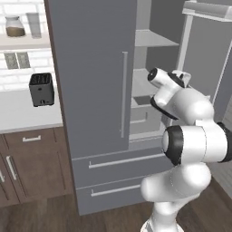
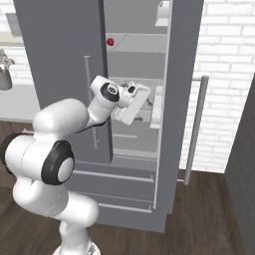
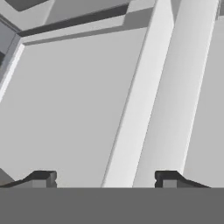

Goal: Take the strawberry from the fridge and place it on top of the pancake, located on the dining counter.

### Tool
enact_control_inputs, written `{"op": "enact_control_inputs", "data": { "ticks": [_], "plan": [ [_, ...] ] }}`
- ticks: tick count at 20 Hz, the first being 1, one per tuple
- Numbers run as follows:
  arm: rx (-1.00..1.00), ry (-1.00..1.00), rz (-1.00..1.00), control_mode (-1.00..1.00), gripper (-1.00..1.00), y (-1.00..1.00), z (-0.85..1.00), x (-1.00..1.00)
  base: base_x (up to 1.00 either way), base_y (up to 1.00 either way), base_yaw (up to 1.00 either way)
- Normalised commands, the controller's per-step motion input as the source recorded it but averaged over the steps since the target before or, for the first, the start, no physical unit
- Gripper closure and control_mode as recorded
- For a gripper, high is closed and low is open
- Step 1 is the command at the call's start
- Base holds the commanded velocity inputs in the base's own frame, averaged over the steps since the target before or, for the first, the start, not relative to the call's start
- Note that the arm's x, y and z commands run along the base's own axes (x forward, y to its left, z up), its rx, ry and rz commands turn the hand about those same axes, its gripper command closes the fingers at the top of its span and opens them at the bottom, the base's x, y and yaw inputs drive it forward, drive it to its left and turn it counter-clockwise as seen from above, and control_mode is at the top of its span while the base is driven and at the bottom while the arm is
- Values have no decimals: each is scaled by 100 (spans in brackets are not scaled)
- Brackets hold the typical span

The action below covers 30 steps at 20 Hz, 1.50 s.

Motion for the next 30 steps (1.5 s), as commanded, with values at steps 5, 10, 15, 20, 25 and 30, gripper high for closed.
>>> {"op": "enact_control_inputs", "data": {
  "ticks": [5, 10, 15, 20, 25, 30],
  "plan": [
    [0, -6, 0, -100, -100, -65, -19, 9, 0, 0, 0],
    [0, -6, 0, -100, -100, 14, -1, -9, 0, 0, 0],
    [16, 1, -2, -100, -100, 97, 0, -15, 0, 0, 0],
    [67, 0, -13, -100, -100, 100, -8, 1, 0, 0, 0],
    [79, -4, -13, -100, -100, 96, -24, 5, 0, 0, 0],
    [40, -54, -11, -100, -100, 80, 21, 17, 0, 0, 0]
  ]
}}
